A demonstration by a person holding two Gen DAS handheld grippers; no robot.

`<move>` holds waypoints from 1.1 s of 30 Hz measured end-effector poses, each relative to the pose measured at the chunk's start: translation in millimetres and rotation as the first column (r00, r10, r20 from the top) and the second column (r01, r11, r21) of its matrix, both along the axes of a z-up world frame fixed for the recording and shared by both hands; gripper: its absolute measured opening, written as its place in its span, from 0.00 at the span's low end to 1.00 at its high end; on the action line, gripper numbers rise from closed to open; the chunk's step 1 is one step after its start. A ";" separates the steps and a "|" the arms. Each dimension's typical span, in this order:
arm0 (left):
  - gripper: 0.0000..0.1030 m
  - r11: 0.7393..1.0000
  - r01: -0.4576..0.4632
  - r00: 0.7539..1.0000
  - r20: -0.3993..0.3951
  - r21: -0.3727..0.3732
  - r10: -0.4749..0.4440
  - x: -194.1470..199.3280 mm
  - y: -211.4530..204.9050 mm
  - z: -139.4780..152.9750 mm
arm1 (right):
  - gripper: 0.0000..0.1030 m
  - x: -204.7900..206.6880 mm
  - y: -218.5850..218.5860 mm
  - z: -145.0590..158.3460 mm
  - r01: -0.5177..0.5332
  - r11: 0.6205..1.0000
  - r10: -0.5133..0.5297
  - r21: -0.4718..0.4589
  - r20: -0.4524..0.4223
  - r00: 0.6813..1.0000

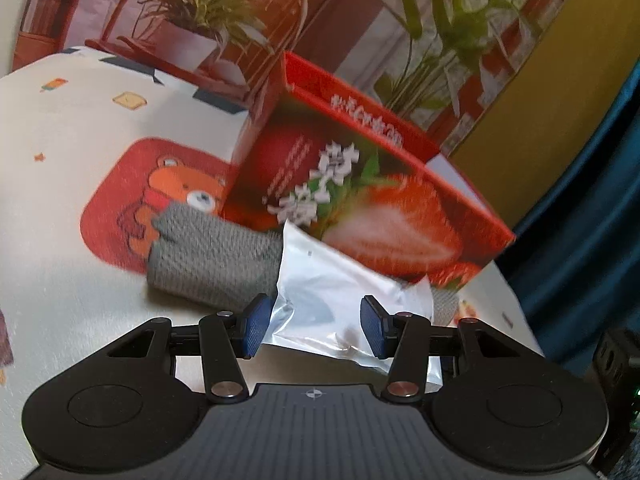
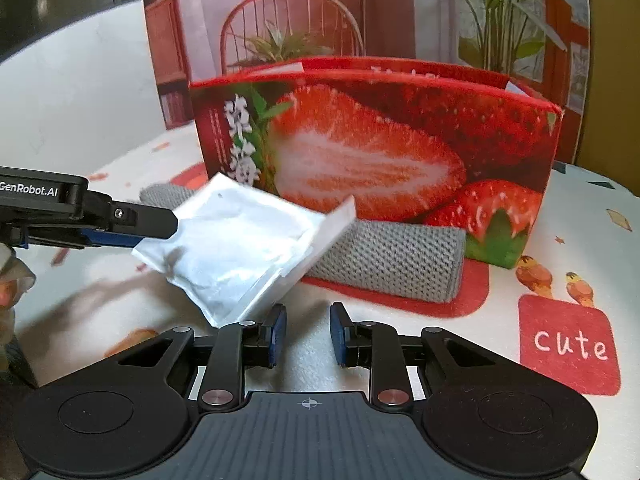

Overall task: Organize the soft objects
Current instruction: 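Lift the white cable packet with both grippers and carry it over the box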

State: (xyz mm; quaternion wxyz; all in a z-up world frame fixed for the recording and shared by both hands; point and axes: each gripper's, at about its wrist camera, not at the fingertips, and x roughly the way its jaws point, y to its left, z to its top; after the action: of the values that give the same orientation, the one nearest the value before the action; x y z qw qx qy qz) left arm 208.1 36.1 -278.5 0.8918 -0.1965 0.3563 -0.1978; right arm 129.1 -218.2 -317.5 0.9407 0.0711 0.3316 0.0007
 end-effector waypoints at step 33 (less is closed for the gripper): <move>0.50 0.999 0.027 0.995 0.100 0.041 -0.031 58.8 -15.2 40.9 | 0.14 71.2 4.9 43.2 -0.110 0.955 0.129 -0.276 0.054 0.990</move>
State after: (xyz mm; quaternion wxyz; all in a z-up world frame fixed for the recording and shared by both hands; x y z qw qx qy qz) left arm 267.0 20.8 -237.7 0.9093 -0.1634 0.3178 -0.2133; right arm 200.4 -213.3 -274.4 0.9510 -0.0792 0.2985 0.0146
